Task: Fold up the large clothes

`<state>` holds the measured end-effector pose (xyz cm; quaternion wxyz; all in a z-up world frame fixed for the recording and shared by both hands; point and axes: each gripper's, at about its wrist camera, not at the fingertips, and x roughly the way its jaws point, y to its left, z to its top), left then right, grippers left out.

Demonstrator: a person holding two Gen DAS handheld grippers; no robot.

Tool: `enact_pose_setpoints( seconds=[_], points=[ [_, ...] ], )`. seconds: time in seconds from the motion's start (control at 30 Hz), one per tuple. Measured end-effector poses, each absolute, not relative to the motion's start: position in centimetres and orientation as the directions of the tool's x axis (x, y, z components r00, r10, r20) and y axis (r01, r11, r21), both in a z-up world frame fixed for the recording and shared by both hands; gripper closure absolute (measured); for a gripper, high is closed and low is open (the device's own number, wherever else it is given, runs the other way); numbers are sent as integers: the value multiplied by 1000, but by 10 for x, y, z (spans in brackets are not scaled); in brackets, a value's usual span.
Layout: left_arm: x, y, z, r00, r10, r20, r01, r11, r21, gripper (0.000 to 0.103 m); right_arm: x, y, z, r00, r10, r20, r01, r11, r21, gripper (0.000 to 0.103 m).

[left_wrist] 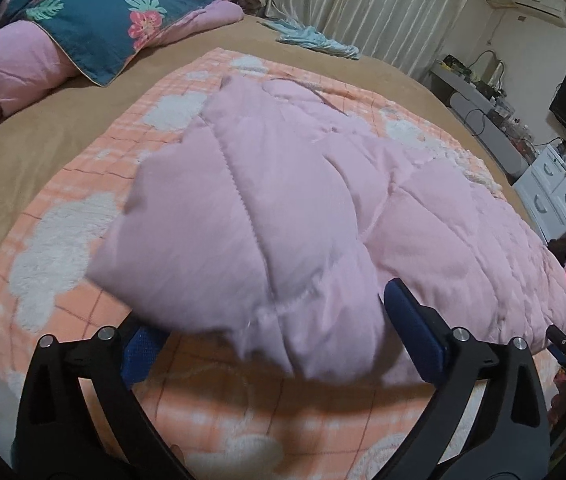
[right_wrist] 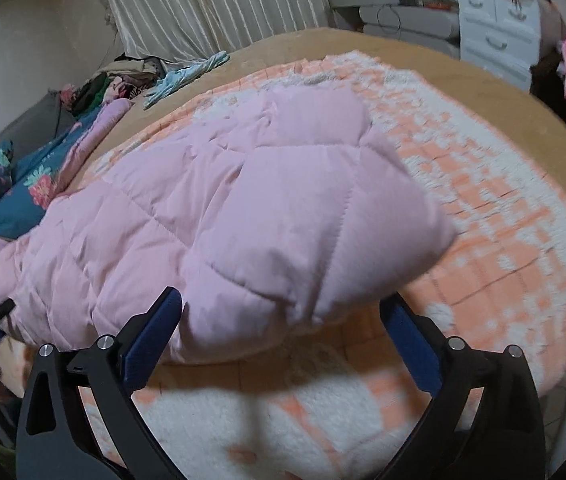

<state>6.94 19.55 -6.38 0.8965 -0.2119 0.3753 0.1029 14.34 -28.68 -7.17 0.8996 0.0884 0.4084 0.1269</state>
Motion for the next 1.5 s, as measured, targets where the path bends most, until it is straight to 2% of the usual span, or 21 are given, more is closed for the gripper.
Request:
enact_pose_setpoints(
  seconds=[0.27,0.8,1.17,1.5],
  points=[
    [48,194,-40,715,40,-698,-352,883,-311,9,115,-284,-38,690,297,-661,-208,955,213,4],
    [14,163,21,810,52,-584,-263,922,-283,9,56,-260,27,761,368,-534,-360,925,124,4],
    [-4,132,29,841,0,-541,-171,949,-265,9,20,-252,46,806,376,-457,-384,920,78,4],
    [-18,99,15,843,-40,-536,-94,971,-221,9,-4,-242,34,816,374,-440,-398,916,39,4]
  ],
)
